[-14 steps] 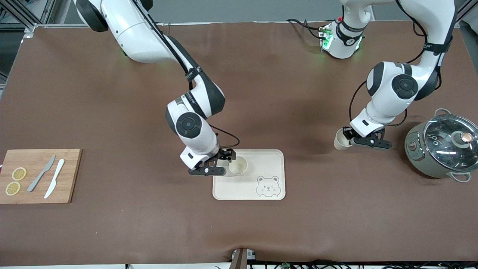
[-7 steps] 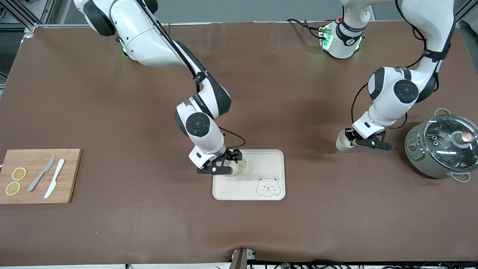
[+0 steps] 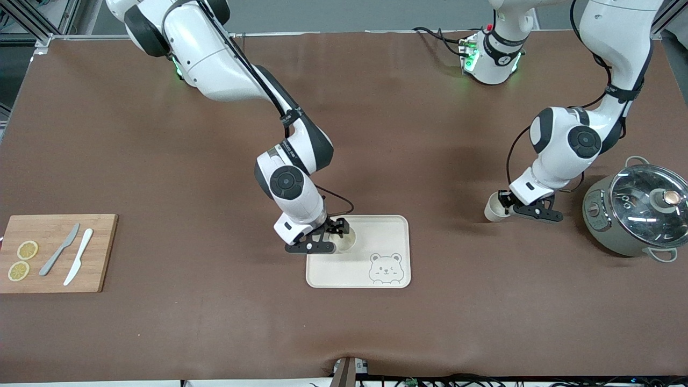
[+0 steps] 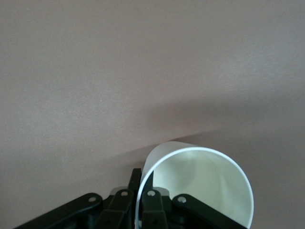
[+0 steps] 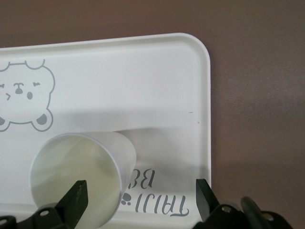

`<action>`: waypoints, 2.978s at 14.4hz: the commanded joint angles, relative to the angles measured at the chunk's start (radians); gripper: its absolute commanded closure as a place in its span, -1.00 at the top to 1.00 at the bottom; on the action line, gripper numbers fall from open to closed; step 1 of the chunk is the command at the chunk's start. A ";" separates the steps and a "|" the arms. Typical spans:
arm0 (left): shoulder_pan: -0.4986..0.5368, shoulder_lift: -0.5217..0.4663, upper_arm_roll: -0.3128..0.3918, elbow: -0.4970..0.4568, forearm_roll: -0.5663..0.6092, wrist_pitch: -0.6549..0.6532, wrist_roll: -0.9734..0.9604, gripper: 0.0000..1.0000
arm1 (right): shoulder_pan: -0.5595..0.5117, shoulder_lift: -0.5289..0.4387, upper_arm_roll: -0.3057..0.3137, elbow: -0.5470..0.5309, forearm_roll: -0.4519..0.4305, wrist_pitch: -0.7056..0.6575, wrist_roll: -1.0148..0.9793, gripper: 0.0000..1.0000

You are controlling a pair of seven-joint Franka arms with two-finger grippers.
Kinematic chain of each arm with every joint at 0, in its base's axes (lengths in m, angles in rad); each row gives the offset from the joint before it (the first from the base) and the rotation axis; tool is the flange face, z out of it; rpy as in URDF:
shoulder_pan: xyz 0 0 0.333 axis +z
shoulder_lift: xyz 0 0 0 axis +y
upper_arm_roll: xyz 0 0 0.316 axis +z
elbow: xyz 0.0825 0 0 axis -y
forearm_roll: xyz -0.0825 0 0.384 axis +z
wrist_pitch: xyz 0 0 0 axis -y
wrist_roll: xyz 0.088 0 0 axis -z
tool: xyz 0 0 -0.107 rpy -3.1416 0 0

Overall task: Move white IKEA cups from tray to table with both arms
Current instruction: 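Lift the second cup with the right gripper toward the cutting board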

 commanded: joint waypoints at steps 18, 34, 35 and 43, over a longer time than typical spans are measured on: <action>0.076 0.022 -0.015 0.021 0.006 0.040 0.078 -1.00 | 0.030 0.046 -0.012 0.049 0.006 0.027 0.017 -1.00; 0.063 0.024 -0.017 0.027 0.006 0.040 0.061 -1.00 | -0.322 -0.464 -0.013 -0.075 -0.078 -0.643 -0.440 -1.00; 0.062 0.024 -0.017 0.027 0.006 0.040 0.059 -1.00 | -0.353 -0.533 -0.013 -0.168 -0.129 -0.634 -0.507 -1.00; 0.065 0.038 -0.038 0.030 -0.021 0.030 0.036 -1.00 | -0.654 -0.675 -0.012 -0.608 -0.091 -0.292 -0.890 -1.00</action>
